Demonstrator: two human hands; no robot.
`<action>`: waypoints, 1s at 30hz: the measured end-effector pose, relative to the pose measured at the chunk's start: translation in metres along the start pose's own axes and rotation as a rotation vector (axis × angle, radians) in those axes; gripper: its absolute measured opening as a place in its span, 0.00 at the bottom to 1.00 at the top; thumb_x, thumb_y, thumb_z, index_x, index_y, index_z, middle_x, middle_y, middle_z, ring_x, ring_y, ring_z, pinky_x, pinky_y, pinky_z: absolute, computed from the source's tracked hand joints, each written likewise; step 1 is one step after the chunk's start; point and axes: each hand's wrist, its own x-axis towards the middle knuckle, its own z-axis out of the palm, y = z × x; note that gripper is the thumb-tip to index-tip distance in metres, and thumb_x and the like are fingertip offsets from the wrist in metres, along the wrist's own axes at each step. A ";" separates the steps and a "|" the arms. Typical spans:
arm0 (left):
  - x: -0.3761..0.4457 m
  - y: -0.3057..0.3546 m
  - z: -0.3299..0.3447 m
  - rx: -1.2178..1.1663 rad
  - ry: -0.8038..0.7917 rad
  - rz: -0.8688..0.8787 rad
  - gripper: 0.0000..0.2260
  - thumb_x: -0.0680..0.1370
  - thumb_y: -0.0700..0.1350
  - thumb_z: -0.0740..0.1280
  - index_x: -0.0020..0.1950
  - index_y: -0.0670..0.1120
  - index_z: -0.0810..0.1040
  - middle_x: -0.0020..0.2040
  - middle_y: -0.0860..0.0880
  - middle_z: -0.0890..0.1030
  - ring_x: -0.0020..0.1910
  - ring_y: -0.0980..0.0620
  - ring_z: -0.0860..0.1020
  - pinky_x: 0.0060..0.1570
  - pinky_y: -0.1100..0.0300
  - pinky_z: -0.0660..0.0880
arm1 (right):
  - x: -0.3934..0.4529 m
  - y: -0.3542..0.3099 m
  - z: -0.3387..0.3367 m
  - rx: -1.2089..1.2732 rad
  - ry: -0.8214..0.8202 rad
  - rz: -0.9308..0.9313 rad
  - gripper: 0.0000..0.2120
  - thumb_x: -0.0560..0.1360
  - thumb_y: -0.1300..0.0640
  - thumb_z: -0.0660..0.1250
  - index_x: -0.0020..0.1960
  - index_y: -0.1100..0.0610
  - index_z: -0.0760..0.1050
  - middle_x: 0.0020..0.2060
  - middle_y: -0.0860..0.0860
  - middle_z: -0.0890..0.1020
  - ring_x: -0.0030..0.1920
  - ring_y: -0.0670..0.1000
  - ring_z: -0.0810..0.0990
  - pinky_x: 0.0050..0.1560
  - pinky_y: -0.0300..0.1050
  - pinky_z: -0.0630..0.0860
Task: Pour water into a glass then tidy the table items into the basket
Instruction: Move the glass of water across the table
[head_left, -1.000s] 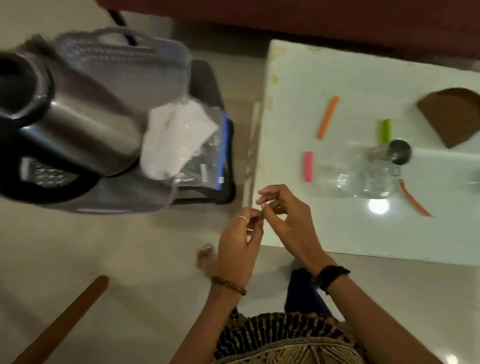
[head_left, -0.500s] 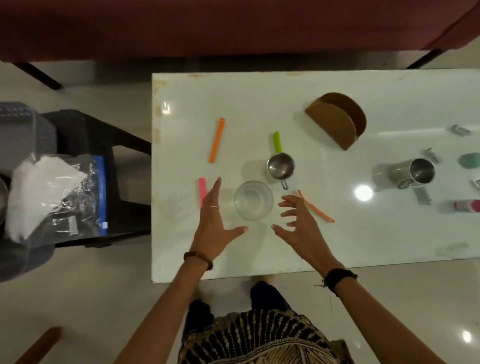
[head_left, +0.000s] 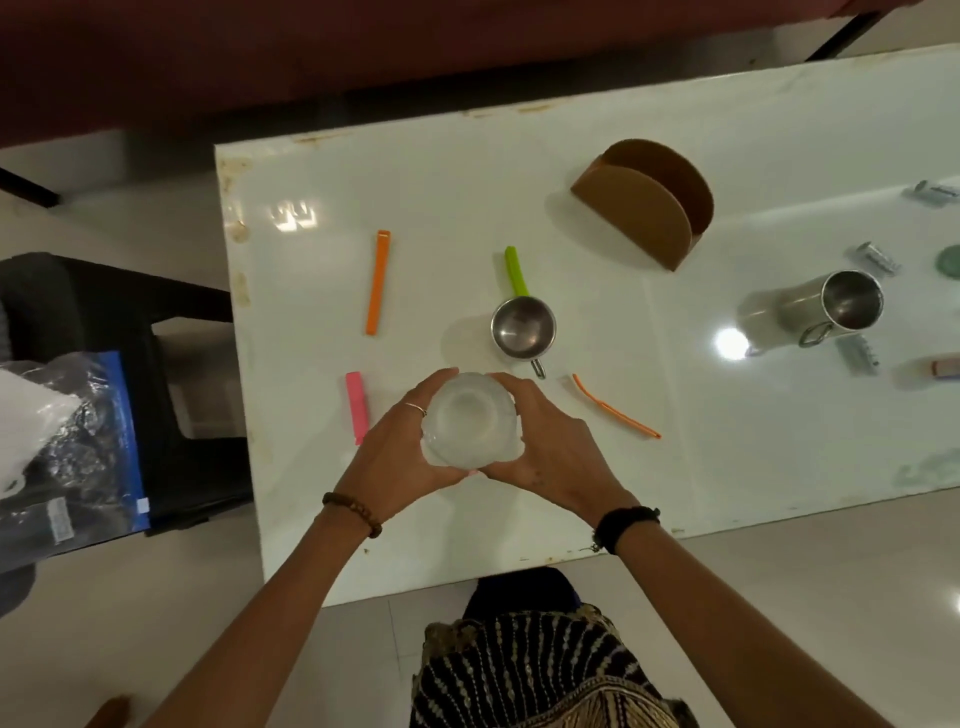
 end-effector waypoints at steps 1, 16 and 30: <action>-0.002 0.006 -0.002 0.029 0.002 0.014 0.39 0.59 0.56 0.76 0.60 0.75 0.57 0.57 0.74 0.66 0.58 0.70 0.68 0.51 0.83 0.64 | -0.003 -0.002 -0.004 0.002 -0.001 -0.008 0.38 0.65 0.45 0.74 0.70 0.51 0.61 0.64 0.47 0.73 0.54 0.48 0.77 0.45 0.51 0.78; 0.062 0.221 0.012 0.185 0.020 0.323 0.39 0.57 0.69 0.71 0.61 0.73 0.53 0.58 0.73 0.65 0.59 0.68 0.68 0.55 0.80 0.67 | -0.015 0.008 -0.224 -0.088 0.130 -0.158 0.42 0.61 0.39 0.71 0.68 0.42 0.54 0.60 0.40 0.67 0.54 0.42 0.73 0.47 0.47 0.79; 0.259 0.325 0.140 0.259 0.116 0.267 0.41 0.64 0.58 0.74 0.71 0.53 0.57 0.65 0.51 0.75 0.58 0.49 0.76 0.51 0.65 0.65 | 0.071 0.165 -0.394 -0.044 0.080 -0.127 0.44 0.62 0.47 0.76 0.70 0.48 0.55 0.64 0.41 0.65 0.59 0.41 0.66 0.55 0.30 0.66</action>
